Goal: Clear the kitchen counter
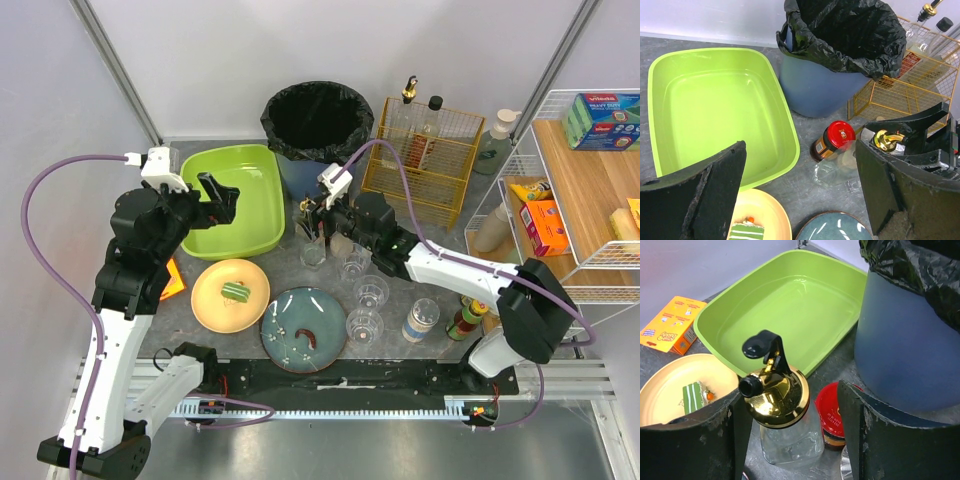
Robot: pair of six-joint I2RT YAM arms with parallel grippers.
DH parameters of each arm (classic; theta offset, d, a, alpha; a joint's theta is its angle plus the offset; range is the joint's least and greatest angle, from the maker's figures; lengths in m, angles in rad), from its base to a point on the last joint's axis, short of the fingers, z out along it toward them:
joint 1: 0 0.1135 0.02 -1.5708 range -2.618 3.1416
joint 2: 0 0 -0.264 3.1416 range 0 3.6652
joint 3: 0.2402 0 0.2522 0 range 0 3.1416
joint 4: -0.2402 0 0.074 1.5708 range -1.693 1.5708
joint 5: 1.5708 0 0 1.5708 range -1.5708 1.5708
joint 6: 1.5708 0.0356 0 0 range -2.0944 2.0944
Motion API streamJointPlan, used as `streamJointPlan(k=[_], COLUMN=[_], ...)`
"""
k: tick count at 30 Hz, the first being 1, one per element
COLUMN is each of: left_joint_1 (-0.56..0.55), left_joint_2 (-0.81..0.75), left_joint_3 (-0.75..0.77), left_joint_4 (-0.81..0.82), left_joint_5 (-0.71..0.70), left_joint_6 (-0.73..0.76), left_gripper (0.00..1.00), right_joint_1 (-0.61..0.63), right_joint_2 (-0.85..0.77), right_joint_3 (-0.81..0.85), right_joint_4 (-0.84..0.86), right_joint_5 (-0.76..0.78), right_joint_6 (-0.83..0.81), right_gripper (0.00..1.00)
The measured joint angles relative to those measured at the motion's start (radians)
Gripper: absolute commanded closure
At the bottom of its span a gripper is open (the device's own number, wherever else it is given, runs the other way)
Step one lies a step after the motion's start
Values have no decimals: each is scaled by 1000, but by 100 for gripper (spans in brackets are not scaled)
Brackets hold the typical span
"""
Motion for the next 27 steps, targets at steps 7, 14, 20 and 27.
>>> streamJointPlan(k=[7, 14, 20, 27], left_joint_1=[0, 0, 0, 0], left_joint_2=[0, 0, -2, -9], left_joint_3=[0, 0, 0, -1], left_joint_4=[0, 0, 0, 0], left_joint_5=[-2, -29, -46, -51], left_joint_6=[11, 18, 23, 26], left_gripper=[5, 5, 5, 5], right_joint_1=[3, 17, 24, 26], right_joint_2=[10, 10, 10, 10], right_joint_3=[0, 1, 38, 159], right_joint_4=[0, -5, -67, -159], right_joint_5=[16, 23, 50, 79], right_joint_6=[-3, -12, -11, -8], right_gripper=[62, 88, 98, 100])
